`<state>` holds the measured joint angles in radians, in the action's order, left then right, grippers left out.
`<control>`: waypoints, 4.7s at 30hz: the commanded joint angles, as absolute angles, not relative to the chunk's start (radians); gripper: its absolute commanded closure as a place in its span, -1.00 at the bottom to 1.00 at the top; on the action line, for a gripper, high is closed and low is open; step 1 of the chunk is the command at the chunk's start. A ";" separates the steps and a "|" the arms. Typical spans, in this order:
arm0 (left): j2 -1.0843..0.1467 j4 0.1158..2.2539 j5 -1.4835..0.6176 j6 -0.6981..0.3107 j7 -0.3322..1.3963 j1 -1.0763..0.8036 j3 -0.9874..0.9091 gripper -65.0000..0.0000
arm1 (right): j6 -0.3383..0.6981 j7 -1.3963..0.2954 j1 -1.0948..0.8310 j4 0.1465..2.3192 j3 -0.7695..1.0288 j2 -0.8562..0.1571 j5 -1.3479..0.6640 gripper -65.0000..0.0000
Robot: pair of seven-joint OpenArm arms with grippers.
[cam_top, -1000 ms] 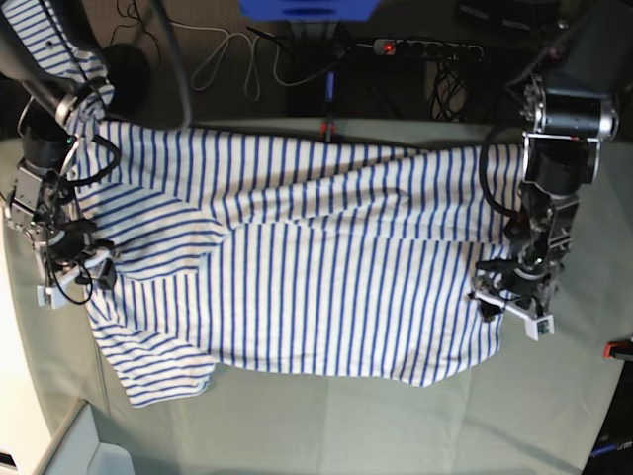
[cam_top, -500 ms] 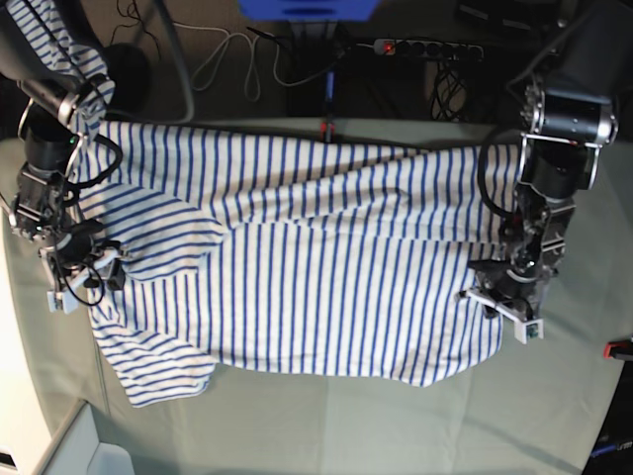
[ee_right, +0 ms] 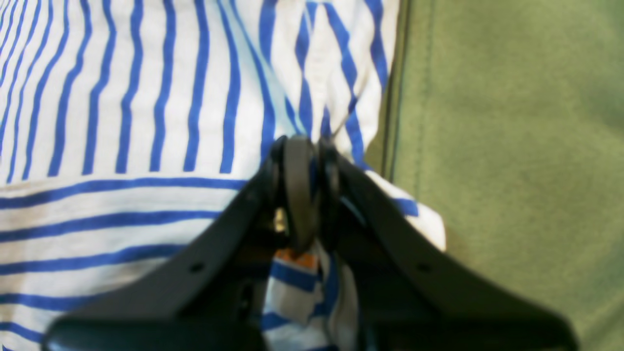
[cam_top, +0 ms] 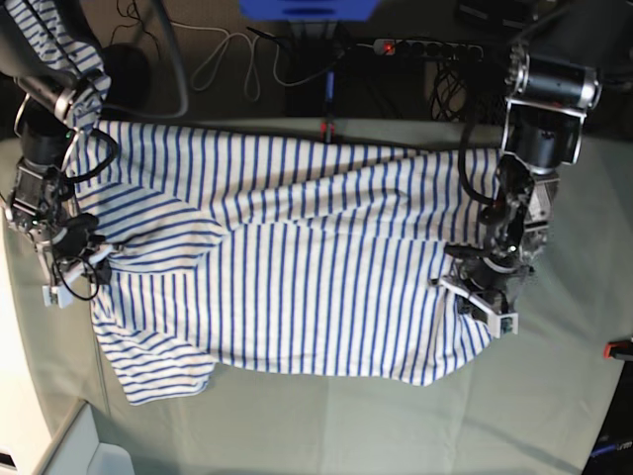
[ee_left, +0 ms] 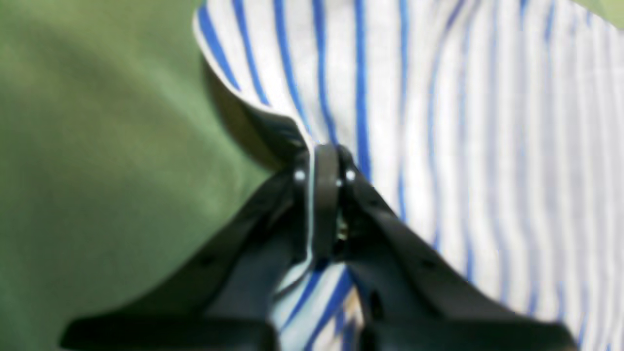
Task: Layout the t-shirt on the table in an organized manner, then fold the t-shirt properly
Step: 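Grasp the shirt's side edges with both grippers, then lift the gripped edges and fold them toward the collar edge, then lower the folded shirt and regrasp its corner with the left gripper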
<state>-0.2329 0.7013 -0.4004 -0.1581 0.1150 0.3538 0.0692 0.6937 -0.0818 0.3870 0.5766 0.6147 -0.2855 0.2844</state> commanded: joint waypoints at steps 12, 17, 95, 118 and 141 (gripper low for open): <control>-0.266 0.944 -0.406 -0.159 0.087 0.252 0.062 1.00 | 0.698 -0.085 0.403 0.591 0.828 -0.320 0.291 1.00; -0.289 1.017 -0.406 -0.159 0.087 0.203 0.054 1.00 | 0.698 -0.085 0.375 0.599 0.863 -0.323 0.291 1.00; -0.209 1.092 -0.407 -0.160 0.085 0.182 -0.001 1.00 | 0.698 -0.087 0.318 0.734 0.865 -0.269 0.291 1.00; -0.223 1.331 -0.407 -0.168 0.085 -0.096 -0.176 1.00 | 0.698 -0.087 -0.007 1.204 0.862 -0.151 0.018 1.00; -0.223 1.360 -0.409 -0.170 0.085 -0.277 -0.177 -0.01 | 0.698 -0.096 -0.073 1.207 0.860 -0.153 0.004 0.36</control>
